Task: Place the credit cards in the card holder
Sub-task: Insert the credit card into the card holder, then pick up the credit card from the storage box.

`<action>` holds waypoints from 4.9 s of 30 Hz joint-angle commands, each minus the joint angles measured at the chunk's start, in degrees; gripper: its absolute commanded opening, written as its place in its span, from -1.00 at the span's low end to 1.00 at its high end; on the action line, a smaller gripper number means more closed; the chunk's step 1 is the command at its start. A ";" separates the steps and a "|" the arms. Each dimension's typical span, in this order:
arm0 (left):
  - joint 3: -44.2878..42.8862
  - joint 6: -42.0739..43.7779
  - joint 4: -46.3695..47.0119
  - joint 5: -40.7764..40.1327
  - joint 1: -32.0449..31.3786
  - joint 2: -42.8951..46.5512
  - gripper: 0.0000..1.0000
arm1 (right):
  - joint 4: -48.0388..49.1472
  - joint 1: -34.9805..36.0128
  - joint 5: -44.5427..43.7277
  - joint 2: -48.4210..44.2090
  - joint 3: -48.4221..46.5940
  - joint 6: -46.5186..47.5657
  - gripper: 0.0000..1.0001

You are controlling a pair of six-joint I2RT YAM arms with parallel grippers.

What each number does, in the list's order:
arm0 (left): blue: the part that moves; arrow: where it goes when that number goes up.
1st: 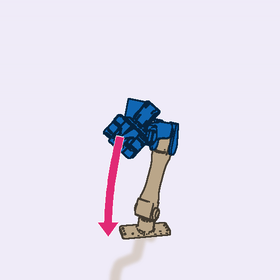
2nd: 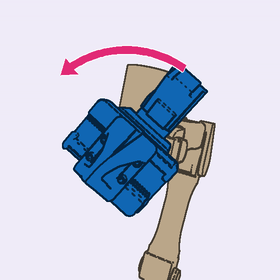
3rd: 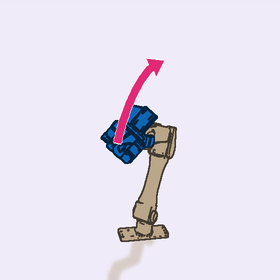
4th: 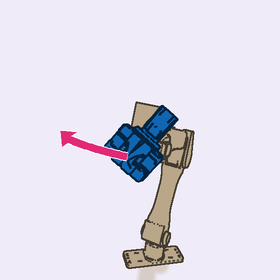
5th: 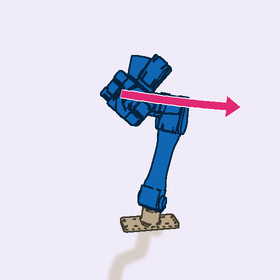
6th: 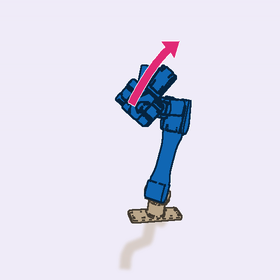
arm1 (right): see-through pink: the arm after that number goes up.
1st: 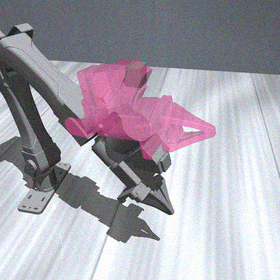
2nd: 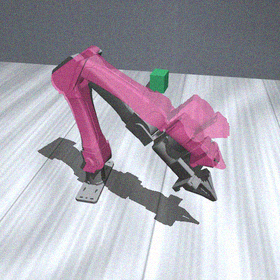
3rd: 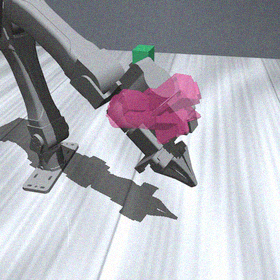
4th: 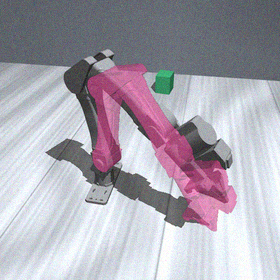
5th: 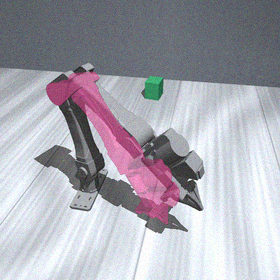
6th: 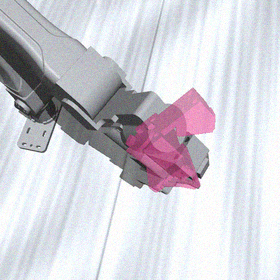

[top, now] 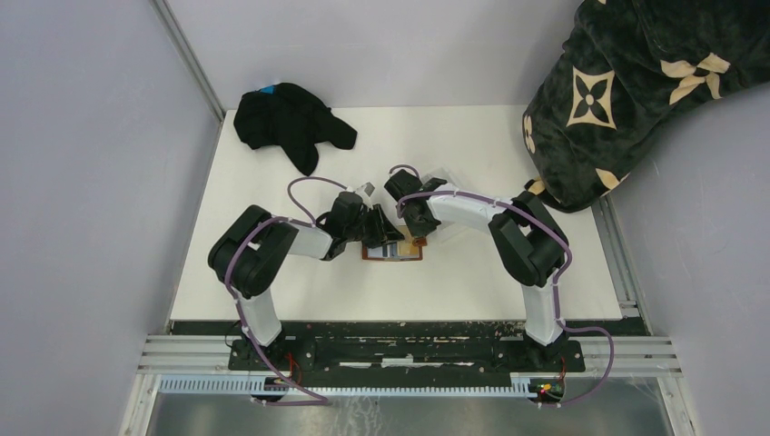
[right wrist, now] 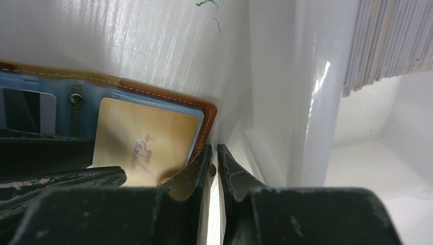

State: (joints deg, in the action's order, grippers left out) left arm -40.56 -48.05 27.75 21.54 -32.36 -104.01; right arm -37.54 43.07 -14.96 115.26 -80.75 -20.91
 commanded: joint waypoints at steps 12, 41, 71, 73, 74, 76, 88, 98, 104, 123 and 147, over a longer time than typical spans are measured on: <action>0.40 7.47 -16.16 -15.89 0.70 9.32 -0.16 | 1.01 2.15 5.62 1.24 -3.58 -1.28 -0.68; 6.37 10.62 -25.09 -33.03 3.55 28.06 0.06 | -3.03 3.70 -6.30 -2.93 -14.77 8.16 0.20; 6.50 13.29 -31.73 -27.59 7.41 24.99 0.07 | -7.61 -16.24 18.87 4.24 -29.03 10.90 0.23; 6.46 13.31 -31.86 -27.23 7.61 24.91 0.07 | -7.24 -16.79 19.74 4.40 -28.40 10.53 0.21; 6.45 13.28 -31.86 -27.05 7.70 24.93 0.07 | -6.98 -17.13 20.36 4.44 -28.17 10.35 0.21; 6.45 13.26 -31.80 -26.84 7.83 24.91 0.06 | -6.44 -18.13 22.21 4.52 -27.59 9.60 0.20; 4.00 13.36 -33.15 -26.56 8.11 26.10 0.06 | -4.57 -22.75 31.88 6.18 -24.73 6.92 0.15; -4.77 12.19 -34.20 -25.97 8.11 26.30 0.07 | -3.34 -24.65 36.30 7.86 -22.88 5.55 0.12; -11.79 10.29 -32.76 -22.27 7.53 19.31 0.08 | -3.18 -24.74 38.22 8.01 -22.36 4.94 -0.01; -34.86 9.21 -36.24 -18.33 0.20 -5.84 0.07 | -3.61 -23.86 39.93 6.26 -23.36 3.42 -0.24; -41.92 10.42 -38.51 -16.49 -1.05 -11.13 0.08 | -10.38 -18.76 33.97 5.12 -29.82 5.84 -0.51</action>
State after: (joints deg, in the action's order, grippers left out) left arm -79.00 -37.80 -14.35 3.09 -32.64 -114.76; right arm -45.63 21.50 19.97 122.85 -107.57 -16.34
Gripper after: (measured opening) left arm 0.538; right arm 0.281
